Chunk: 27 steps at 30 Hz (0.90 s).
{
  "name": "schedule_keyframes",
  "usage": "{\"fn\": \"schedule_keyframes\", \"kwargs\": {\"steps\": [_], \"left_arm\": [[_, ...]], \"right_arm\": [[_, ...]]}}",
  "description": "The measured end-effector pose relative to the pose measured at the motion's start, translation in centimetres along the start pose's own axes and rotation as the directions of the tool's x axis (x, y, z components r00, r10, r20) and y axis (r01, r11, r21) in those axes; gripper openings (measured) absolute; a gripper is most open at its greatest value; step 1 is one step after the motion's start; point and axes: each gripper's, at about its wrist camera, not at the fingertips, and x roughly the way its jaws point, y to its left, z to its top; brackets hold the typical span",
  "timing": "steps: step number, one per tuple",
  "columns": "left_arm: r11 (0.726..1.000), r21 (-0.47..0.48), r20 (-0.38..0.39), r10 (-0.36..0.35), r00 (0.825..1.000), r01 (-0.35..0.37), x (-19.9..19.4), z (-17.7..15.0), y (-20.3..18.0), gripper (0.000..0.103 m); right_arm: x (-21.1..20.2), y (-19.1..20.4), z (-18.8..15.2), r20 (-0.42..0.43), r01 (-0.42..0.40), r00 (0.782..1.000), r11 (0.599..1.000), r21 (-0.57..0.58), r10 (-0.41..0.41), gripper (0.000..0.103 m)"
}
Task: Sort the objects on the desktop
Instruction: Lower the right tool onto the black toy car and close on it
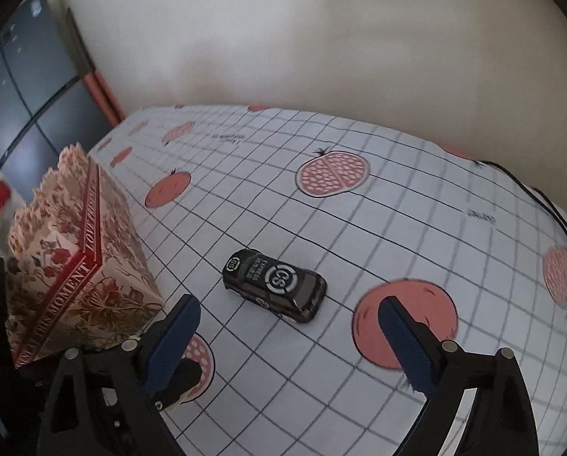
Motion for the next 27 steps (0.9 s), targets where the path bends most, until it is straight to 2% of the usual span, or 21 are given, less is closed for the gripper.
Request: {"fn": "schedule_keyframes", "kwargs": {"steps": [2, 5, 8, 17, 27], "left_arm": [[1.000, -0.006, -0.001, 0.003, 1.000, -0.003, 0.0, 0.0, -0.1, 0.055], [1.000, -0.014, 0.001, 0.002, 1.000, -0.002, -0.1, 0.1, 0.0, 0.055], [1.000, -0.012, 0.004, 0.004, 1.000, -0.003, 0.0, 0.1, -0.1, 0.055], [1.000, -0.012, 0.004, -0.001, 1.000, 0.002, 0.1, 0.3, 0.0, 0.055], [1.000, -0.018, 0.001, -0.011, 1.000, 0.011, 0.2, 0.4, -0.2, 0.055]], "right_arm": [[0.3, 0.2, 0.4, 0.000, 0.010, 1.000, 1.000, -0.018, -0.010, 0.094], [1.1, 0.6, 0.9, -0.013, -0.018, 1.000, 0.999, -0.032, 0.018, 0.091], [2.0, 1.3, 1.2, -0.043, 0.012, 0.999, 0.997, -0.075, -0.015, 0.085], [3.2, 1.9, 1.6, -0.075, 0.009, 0.997, 0.996, -0.089, -0.016, 0.074], [3.4, 2.9, 1.6, -0.085, 0.049, 0.995, 0.992, -0.119, -0.059, 0.072]]}}
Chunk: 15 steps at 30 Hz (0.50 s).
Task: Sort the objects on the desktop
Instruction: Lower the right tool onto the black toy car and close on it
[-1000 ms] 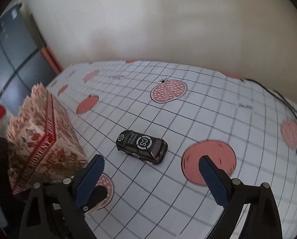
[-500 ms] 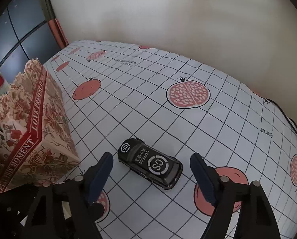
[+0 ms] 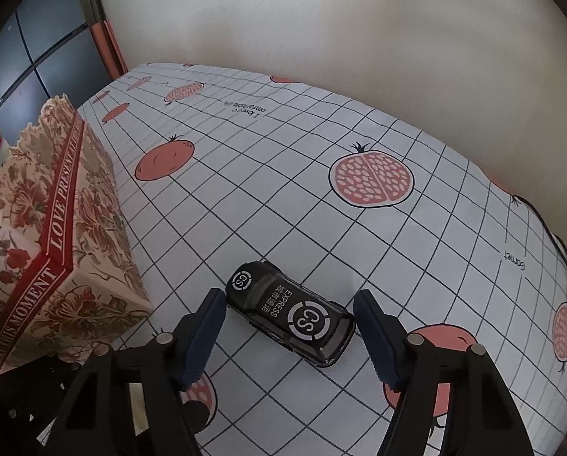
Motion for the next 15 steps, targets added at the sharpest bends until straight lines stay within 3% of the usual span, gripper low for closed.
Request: {"fn": "schedule_keyframes", "kwargs": {"steps": [5, 15], "left_arm": [[1.000, -0.007, -0.004, -0.010, 1.000, 0.010, -0.1, 0.0, 0.1, 0.055], [1.000, 0.005, -0.010, 0.003, 1.000, -0.003, -0.6, -0.6, 0.1, 0.055]], "right_arm": [[-0.6, -0.9, -0.8, 0.008, 0.020, 1.000, 0.999, 0.036, -0.020, 0.072], [-4.1, -4.4, -4.7, 0.059, 0.035, 0.997, 0.964, 0.264, -0.053, 0.072]]}}
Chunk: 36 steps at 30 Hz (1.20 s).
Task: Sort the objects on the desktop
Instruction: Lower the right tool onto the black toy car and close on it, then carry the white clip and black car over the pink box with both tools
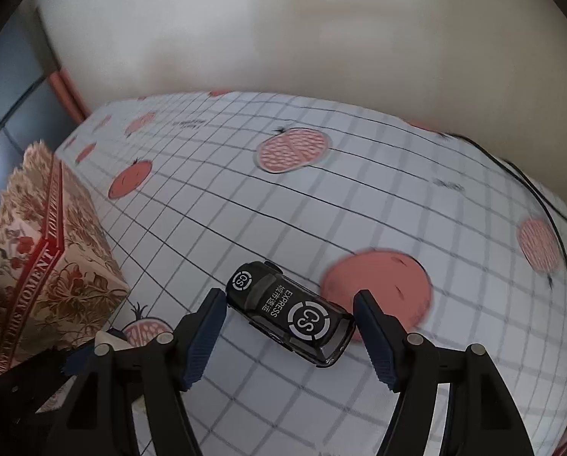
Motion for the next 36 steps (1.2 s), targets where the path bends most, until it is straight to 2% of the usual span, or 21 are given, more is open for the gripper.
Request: {"fn": "schedule_keyframes", "kwargs": {"steps": [5, 15, 21, 24, 28, 32, 36], "left_arm": [[1.000, 0.016, 0.002, 0.008, 1.000, -0.008, -0.2, -0.3, -0.1, 0.055], [0.999, 0.038, -0.043, 0.026, 0.999, -0.024, -0.8, -1.5, -0.3, 0.055], [0.999, 0.036, -0.078, 0.037, 0.996, -0.034, -1.5, -2.8, -0.4, 0.055], [1.000, 0.023, -0.102, 0.022, 0.994, -0.020, -1.7, -3.4, -0.3, 0.055], [1.000, 0.025, -0.126, 0.021, 0.992, -0.018, -2.2, -4.1, -0.3, 0.055], [1.000, 0.004, -0.155, 0.000, 0.988, 0.000, -2.6, -4.8, -0.1, 0.055], [0.999, -0.023, -0.161, -0.035, 0.986, 0.032, -3.6, -5.5, -0.2, 0.055]], "right_arm": [[-2.3, -1.9, -2.7, 0.045, 0.008, 0.999, 0.988, 0.155, -0.016, 0.072], [-7.1, -2.0, -8.4, 0.139, -0.022, 0.990, 0.922, 0.387, -0.035, 0.072], [-9.3, -1.5, -11.2, 0.113, 0.038, 0.988, 0.862, 0.505, -0.110, 0.072], [-10.3, -1.3, -12.0, 0.104, 0.056, 0.986, 0.846, 0.531, -0.130, 0.072], [-11.6, -1.0, -12.6, 0.096, 0.083, 0.983, 0.851, 0.518, -0.154, 0.072], [-12.8, -1.4, -12.0, 0.127, 0.034, 0.984, 0.825, 0.565, -0.127, 0.072], [-14.6, -0.1, -10.3, 0.175, 0.033, 0.973, 0.847, 0.531, -0.148, 0.072]]}}
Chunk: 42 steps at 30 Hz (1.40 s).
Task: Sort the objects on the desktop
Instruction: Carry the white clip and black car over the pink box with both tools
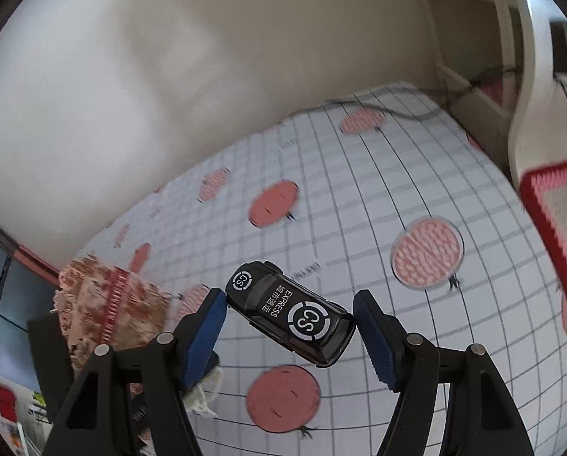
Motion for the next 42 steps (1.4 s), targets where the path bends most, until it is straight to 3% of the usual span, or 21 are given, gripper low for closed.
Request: {"fn": "schedule_keyframes", "kwargs": {"steps": [9, 18, 23, 32, 42], "left_arm": [[0.997, 0.018, 0.139, -0.072, 0.988, 0.071, -5.8, 1.0, -1.0, 0.055], [0.983, 0.013, 0.278, -0.177, 0.944, 0.181, -12.1, 3.1, -0.4, 0.055], [0.979, 0.012, 0.331, -0.196, 0.923, 0.203, -14.5, 3.7, 0.3, 0.055], [0.976, -0.067, 0.375, -0.169, 0.911, 0.208, -16.7, 4.5, 4.1, 0.055], [0.975, -0.139, 0.412, -0.104, 0.905, 0.175, -17.9, 5.4, 8.3, 0.055]], "right_arm": [[-4.1, 2.5, 2.7, 0.117, 0.026, 0.993, 0.999, -0.031, -0.022, 0.072], [-8.2, 4.1, 4.0, 0.215, 0.034, 0.976, 0.998, -0.047, -0.023, 0.072], [-9.0, 5.0, 4.2, 0.219, 0.018, 0.976, 0.997, -0.071, -0.002, 0.072], [-8.7, 7.2, 3.7, 0.201, -0.020, 0.979, 0.995, -0.097, 0.039, 0.072], [-6.9, 12.3, 1.5, 0.159, -0.045, 0.984, 0.977, -0.208, 0.079, 0.072]]}}
